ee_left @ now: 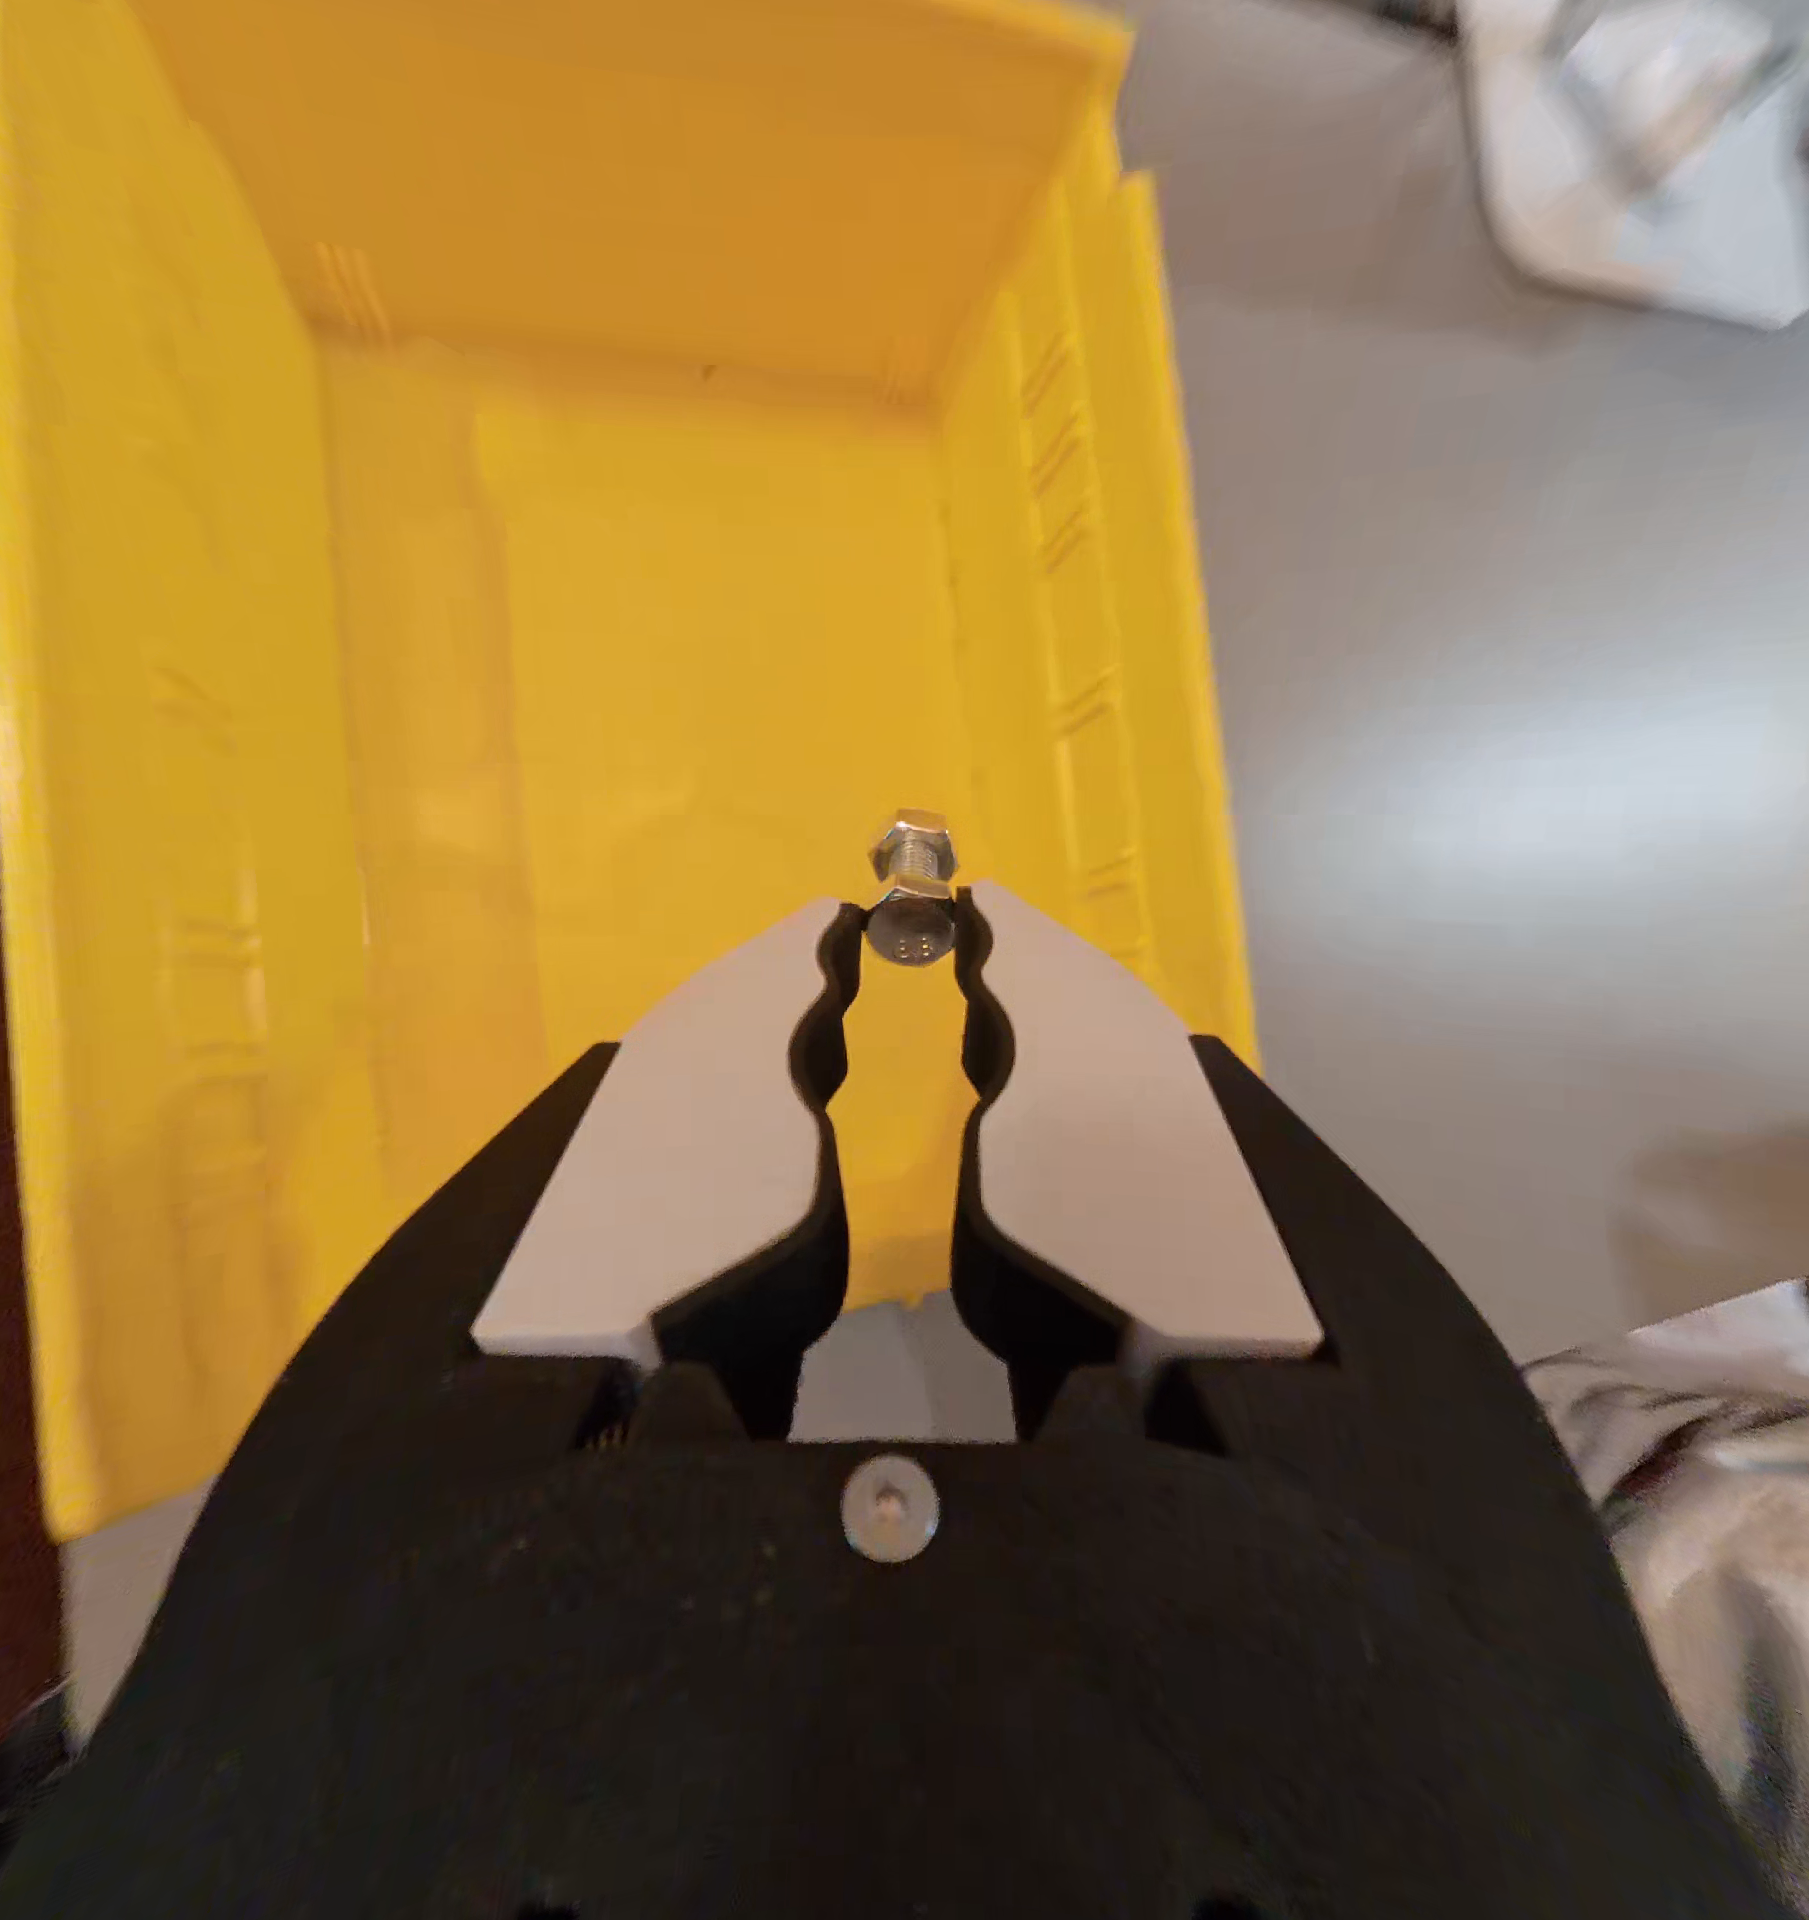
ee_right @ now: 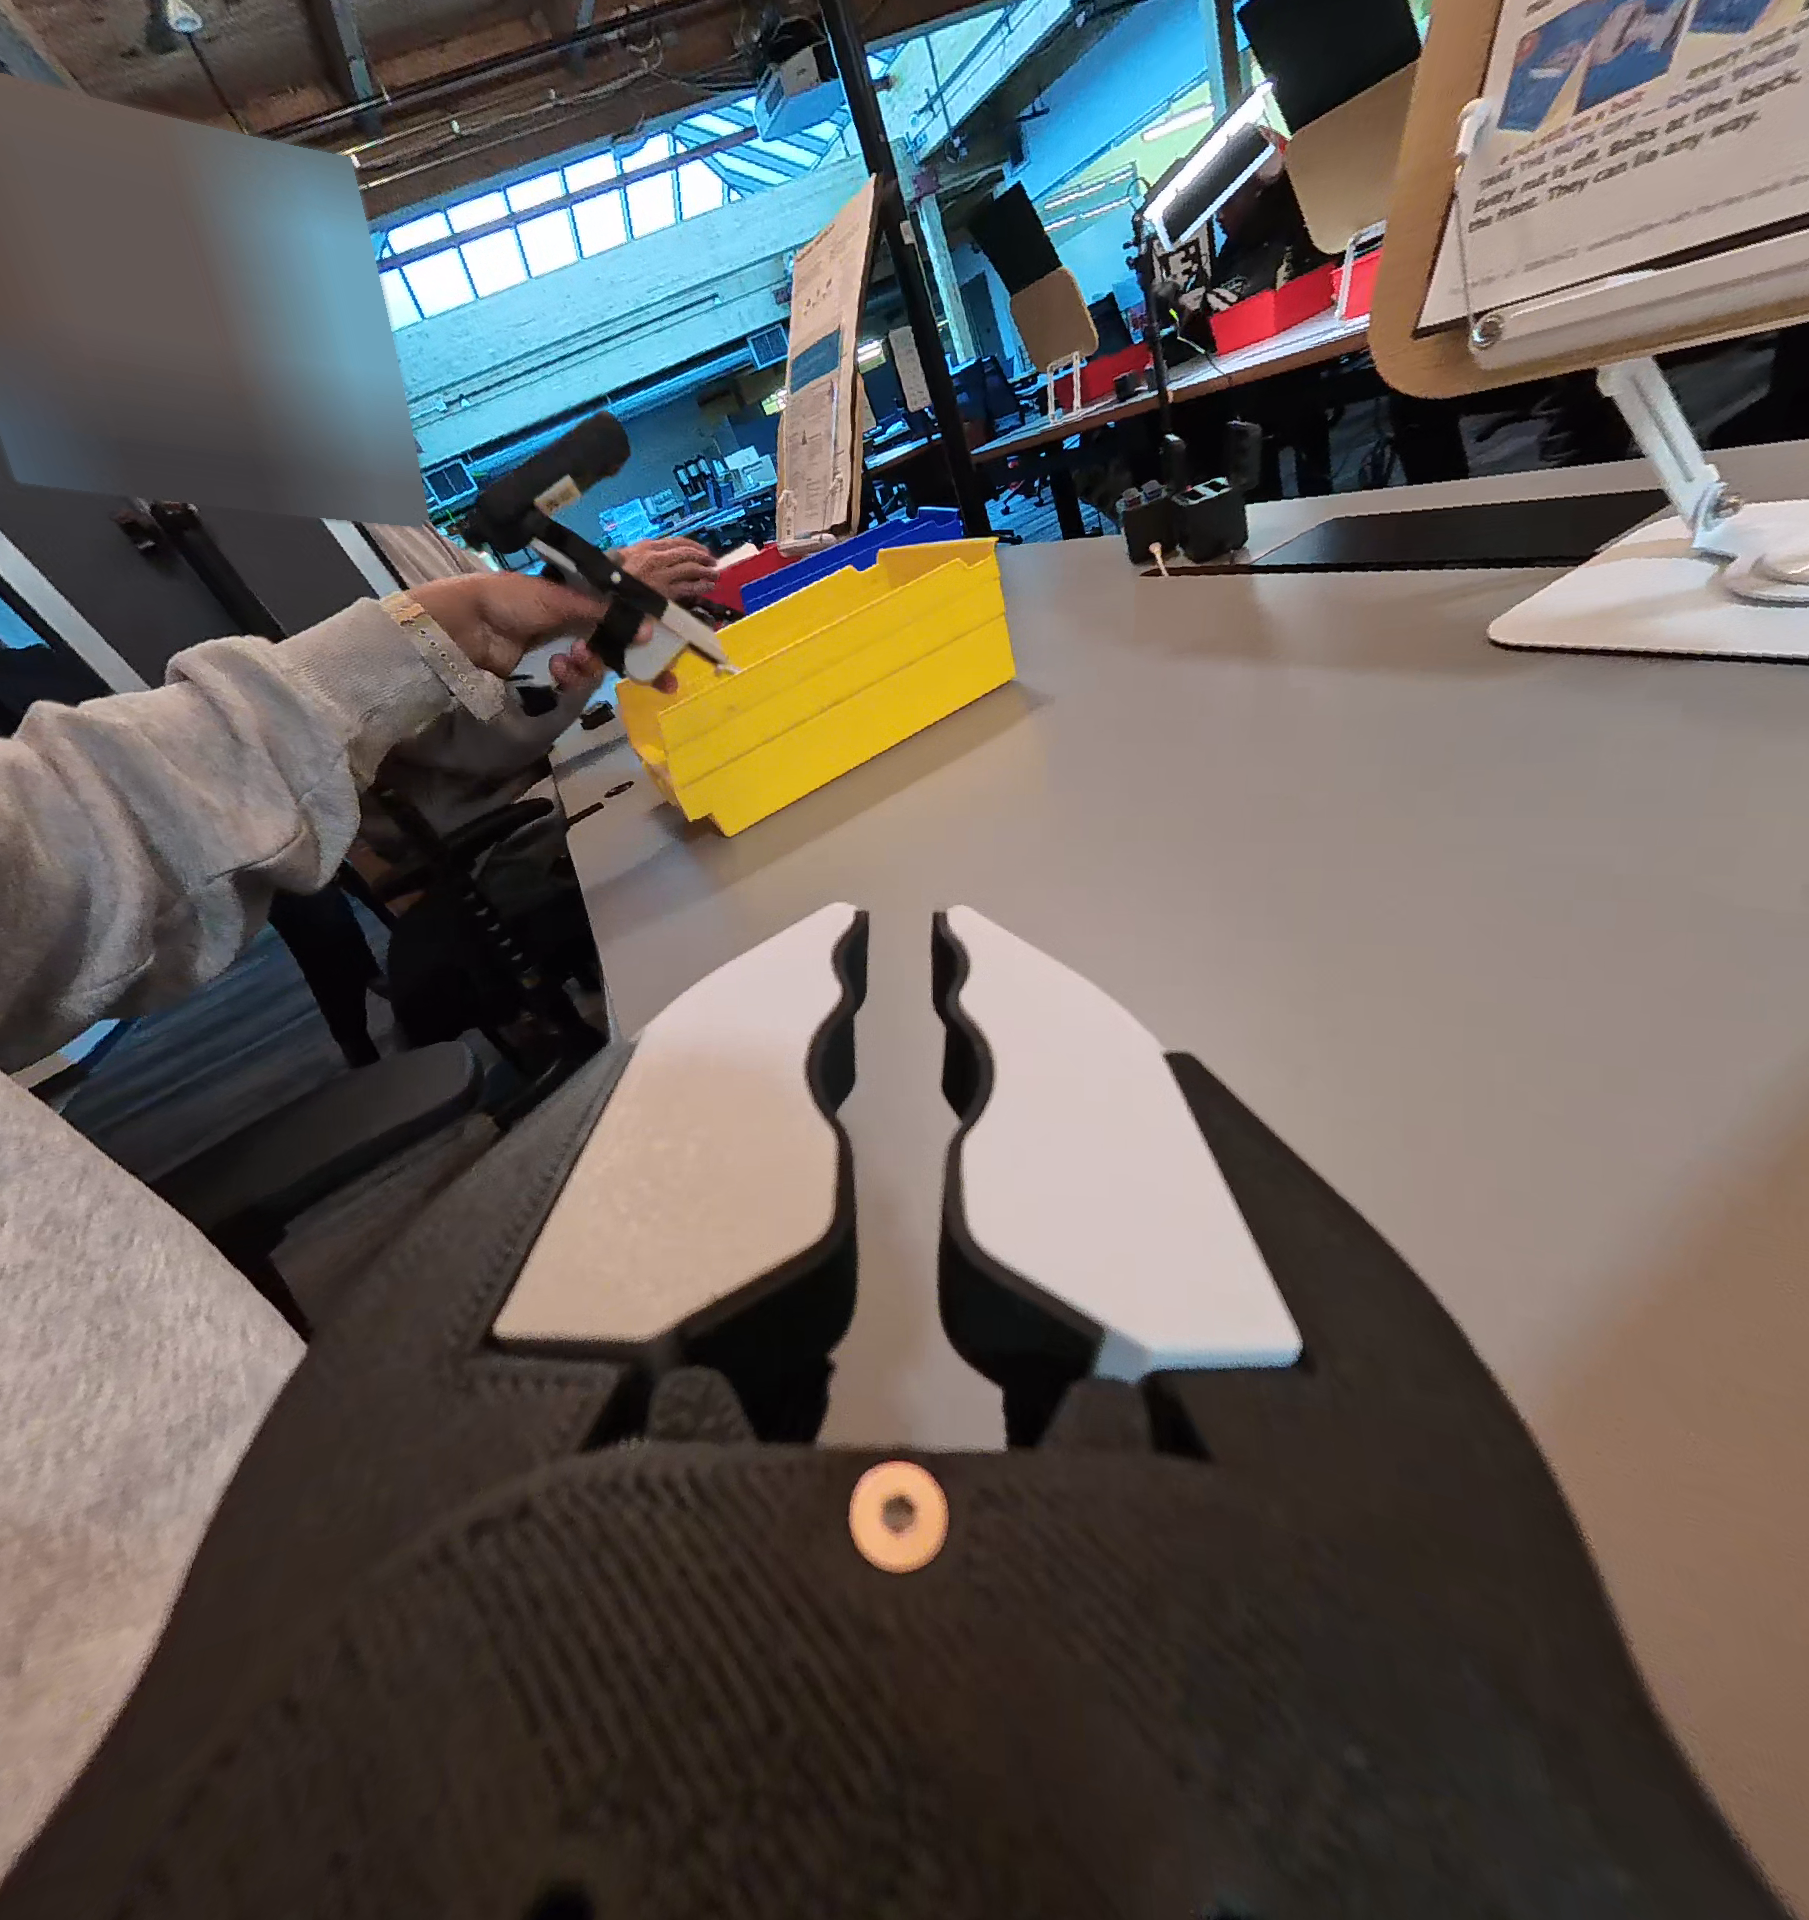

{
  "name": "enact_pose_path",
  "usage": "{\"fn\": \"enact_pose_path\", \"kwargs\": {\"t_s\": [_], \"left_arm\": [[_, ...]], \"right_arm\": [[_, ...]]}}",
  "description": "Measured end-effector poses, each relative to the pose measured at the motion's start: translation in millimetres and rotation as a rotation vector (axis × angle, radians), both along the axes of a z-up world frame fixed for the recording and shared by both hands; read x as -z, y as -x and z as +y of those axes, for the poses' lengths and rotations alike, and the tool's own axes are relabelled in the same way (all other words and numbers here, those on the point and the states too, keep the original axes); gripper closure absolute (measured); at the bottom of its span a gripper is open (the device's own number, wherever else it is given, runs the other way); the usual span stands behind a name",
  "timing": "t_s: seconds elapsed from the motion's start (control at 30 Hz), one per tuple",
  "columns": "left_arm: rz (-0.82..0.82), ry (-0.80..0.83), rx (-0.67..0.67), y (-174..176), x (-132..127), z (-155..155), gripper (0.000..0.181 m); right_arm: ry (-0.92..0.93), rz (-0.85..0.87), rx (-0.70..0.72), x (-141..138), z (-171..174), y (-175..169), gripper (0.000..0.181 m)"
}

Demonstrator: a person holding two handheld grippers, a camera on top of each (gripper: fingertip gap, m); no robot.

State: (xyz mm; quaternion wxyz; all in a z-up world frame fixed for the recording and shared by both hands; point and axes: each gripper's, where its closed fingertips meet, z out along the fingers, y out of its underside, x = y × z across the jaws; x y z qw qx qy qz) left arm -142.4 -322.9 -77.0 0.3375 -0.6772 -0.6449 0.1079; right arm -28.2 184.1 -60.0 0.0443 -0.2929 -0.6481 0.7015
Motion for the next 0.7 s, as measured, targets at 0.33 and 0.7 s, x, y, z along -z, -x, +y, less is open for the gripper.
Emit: {"fn": "enact_pose_path", "kwargs": {"t_s": [0.33, 0.7], "left_arm": [[0.251, -0.365, 0.327, -11.9, -90.1, 168.2, 0.163], [0.218, -0.863, 0.751, -86.1, -83.0, 424.5, 0.164]], "right_arm": [[0.113, -0.047, -0.032, -7.9, -26.1, -6.0, 0.169], [0.375, -0.205, -0.185, -25.2, -84.5, -14.2, 0.159]]}}
